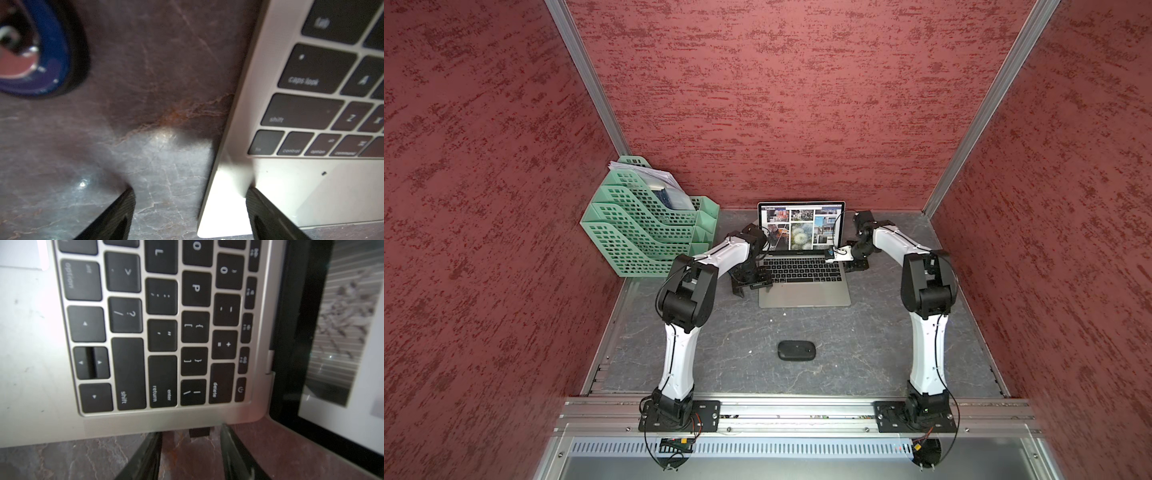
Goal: Remove the wireless mouse receiver from the laptop
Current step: Take out the USB plug from the USB port.
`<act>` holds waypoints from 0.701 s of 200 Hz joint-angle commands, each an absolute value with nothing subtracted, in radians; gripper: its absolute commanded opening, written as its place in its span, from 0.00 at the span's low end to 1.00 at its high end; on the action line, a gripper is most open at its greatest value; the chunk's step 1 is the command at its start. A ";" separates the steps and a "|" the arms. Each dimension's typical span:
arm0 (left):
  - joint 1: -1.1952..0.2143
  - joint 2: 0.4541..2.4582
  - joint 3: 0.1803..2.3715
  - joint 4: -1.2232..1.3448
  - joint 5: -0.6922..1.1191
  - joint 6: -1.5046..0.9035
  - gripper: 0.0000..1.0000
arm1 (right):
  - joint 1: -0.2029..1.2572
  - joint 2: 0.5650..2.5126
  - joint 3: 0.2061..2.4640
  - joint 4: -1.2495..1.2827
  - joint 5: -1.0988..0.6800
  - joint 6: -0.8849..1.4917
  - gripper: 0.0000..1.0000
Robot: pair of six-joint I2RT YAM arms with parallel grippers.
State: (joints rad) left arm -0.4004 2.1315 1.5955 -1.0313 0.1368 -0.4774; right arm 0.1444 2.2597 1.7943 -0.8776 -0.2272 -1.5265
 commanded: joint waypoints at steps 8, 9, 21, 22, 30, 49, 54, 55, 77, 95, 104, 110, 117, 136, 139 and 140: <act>-0.407 2.215 1.535 -0.919 0.098 -0.468 0.87 | 0.156 2.341 1.826 -0.963 -0.216 -1.528 0.50; -0.407 2.215 1.534 -0.919 0.099 -0.468 0.87 | 0.155 2.341 1.829 -0.964 -0.216 -1.528 0.50; -0.405 2.215 1.530 -0.914 0.095 -0.466 0.87 | 0.154 2.360 1.843 -0.968 -0.211 -1.527 0.50; -0.406 2.215 1.530 -0.914 0.094 -0.466 0.87 | 0.155 2.361 1.844 -0.968 -0.210 -1.527 0.50; -0.406 2.215 1.527 -0.912 0.095 -0.466 0.87 | 0.152 2.373 1.858 -0.972 -0.210 -1.523 0.51; -0.405 2.216 1.520 -0.907 0.094 -0.461 0.87 | 0.144 2.395 1.892 -0.988 -0.212 -1.514 0.50; -0.405 2.217 1.519 -0.905 0.090 -0.460 0.87 | 0.142 2.401 1.901 -0.992 -0.212 -1.514 0.50; -0.405 2.217 1.519 -0.905 0.091 -0.460 0.87 | 0.141 2.402 1.903 -0.993 -0.212 -1.514 0.50; -0.405 2.224 1.521 -0.908 0.089 -0.456 0.87 | 0.136 2.420 1.931 -1.010 -0.212 -1.510 0.49; -0.404 2.227 1.522 -0.905 0.093 -0.454 0.87 | 0.134 2.423 1.929 -1.017 -0.206 -1.506 0.49; -0.405 2.228 1.522 -0.905 0.095 -0.455 0.87 | 0.135 2.424 1.924 -1.021 -0.200 -1.502 0.49; -0.405 2.228 1.522 -0.905 0.094 -0.454 0.87 | 0.135 2.423 1.918 -1.023 -0.196 -1.500 0.48; -0.404 2.229 1.522 -0.904 0.095 -0.454 0.87 | 0.135 2.423 1.910 -1.027 -0.192 -1.499 0.48; -0.405 2.223 1.519 -0.904 0.091 -0.452 0.87 | 0.135 2.427 1.898 -1.039 -0.189 -1.489 0.46; -0.405 2.223 1.517 -0.904 0.090 -0.450 0.86 | 0.135 2.428 1.898 -1.042 -0.188 -1.487 0.47; -0.405 2.224 1.517 -0.904 0.090 -0.450 0.87 | 0.134 2.429 1.898 -1.043 -0.187 -1.486 0.47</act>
